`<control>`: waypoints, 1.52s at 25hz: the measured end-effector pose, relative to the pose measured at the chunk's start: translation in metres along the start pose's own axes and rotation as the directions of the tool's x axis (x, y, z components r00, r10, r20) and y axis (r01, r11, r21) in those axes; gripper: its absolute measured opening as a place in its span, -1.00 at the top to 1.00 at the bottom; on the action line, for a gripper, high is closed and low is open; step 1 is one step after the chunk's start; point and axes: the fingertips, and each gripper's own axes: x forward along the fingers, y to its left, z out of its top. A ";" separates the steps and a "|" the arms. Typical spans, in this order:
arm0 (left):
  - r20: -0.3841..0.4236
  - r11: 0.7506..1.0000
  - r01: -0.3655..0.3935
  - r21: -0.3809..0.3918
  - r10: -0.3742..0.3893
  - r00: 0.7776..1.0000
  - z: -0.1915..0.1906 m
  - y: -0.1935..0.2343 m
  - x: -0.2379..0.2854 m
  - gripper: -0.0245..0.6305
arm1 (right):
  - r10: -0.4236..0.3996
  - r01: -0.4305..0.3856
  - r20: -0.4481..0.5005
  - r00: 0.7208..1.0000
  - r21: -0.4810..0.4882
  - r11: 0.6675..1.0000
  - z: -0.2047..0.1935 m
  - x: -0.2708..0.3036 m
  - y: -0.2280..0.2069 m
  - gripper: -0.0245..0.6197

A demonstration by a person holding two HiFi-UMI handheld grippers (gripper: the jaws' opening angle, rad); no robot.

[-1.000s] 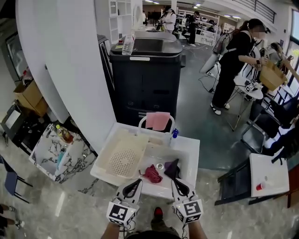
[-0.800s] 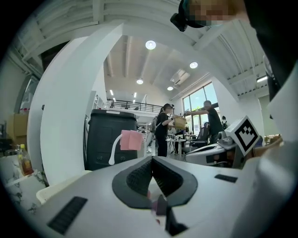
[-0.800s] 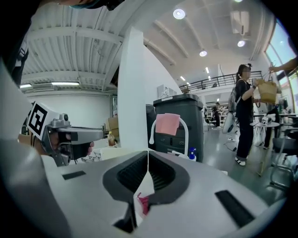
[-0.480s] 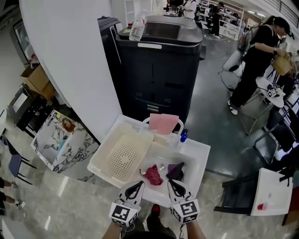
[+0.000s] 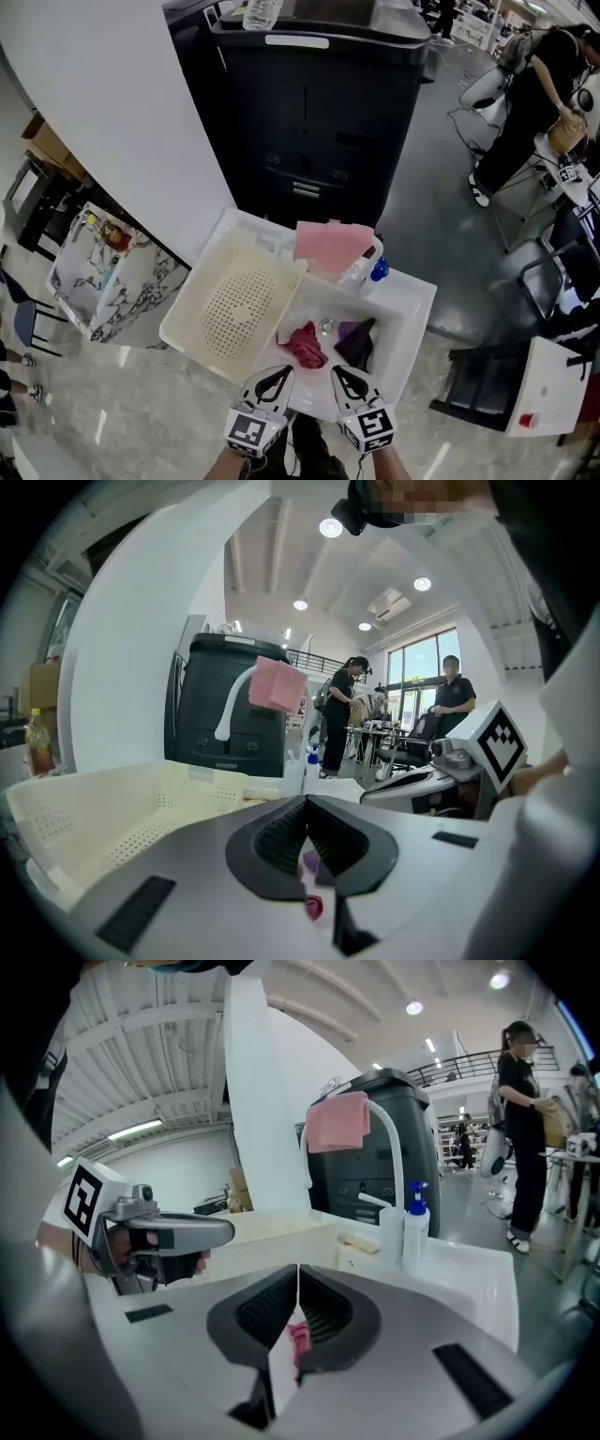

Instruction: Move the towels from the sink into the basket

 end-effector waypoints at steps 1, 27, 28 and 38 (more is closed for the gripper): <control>-0.008 1.000 0.003 -0.008 -0.003 1.000 -0.006 0.000 0.004 0.91 | 0.006 -0.006 -0.013 1.000 0.007 1.000 -0.007 0.004 -0.002 0.83; -0.139 0.999 -0.013 -0.046 0.006 0.990 -0.067 0.001 0.014 0.91 | 0.241 -0.246 -0.365 0.899 0.034 0.969 -0.143 0.134 -0.008 0.43; -0.140 0.999 -0.009 -0.043 0.003 0.990 -0.067 -0.001 0.013 0.91 | 0.238 -0.247 -0.386 0.891 0.027 0.969 -0.150 0.139 -0.008 0.41; -0.152 0.999 -0.010 -0.042 0.004 0.988 -0.073 -0.004 -0.001 0.91 | 0.225 -0.253 -0.531 0.817 0.021 0.967 -0.199 0.167 -0.007 0.32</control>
